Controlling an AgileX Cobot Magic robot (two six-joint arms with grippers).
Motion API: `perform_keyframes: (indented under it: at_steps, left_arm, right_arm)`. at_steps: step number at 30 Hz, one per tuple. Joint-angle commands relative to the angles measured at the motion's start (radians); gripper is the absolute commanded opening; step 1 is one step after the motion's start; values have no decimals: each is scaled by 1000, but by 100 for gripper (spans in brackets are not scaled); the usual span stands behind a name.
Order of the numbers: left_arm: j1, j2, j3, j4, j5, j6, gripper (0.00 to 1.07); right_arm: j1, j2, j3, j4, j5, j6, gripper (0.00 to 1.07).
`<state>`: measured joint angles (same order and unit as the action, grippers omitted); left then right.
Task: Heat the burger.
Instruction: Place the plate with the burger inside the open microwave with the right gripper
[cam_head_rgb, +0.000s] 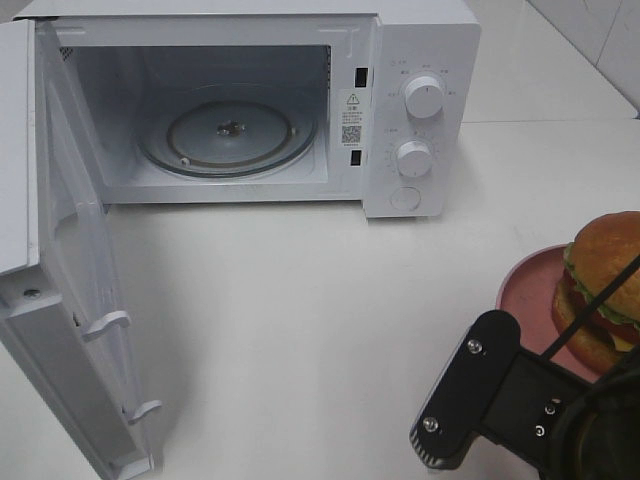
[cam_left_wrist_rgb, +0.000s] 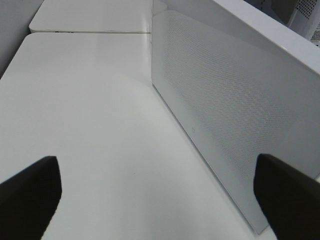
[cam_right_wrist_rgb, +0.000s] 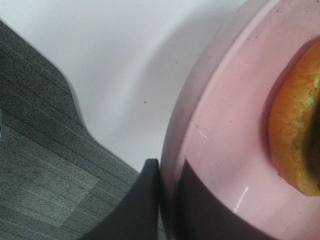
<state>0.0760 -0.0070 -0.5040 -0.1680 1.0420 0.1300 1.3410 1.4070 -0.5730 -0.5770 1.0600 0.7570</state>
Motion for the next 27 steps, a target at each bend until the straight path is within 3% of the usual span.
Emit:
perform_keyframes:
  at_steps: [1,27]
  left_arm:
    - [-5,-18,-1,-6,-2,-4,100]
    - [-5,-18,-1,-6,-2,-4,100]
  right_arm:
    - [25,-10,4,-47,60,-10,0]
    - [45,-10,4,-243,-50,-227,0]
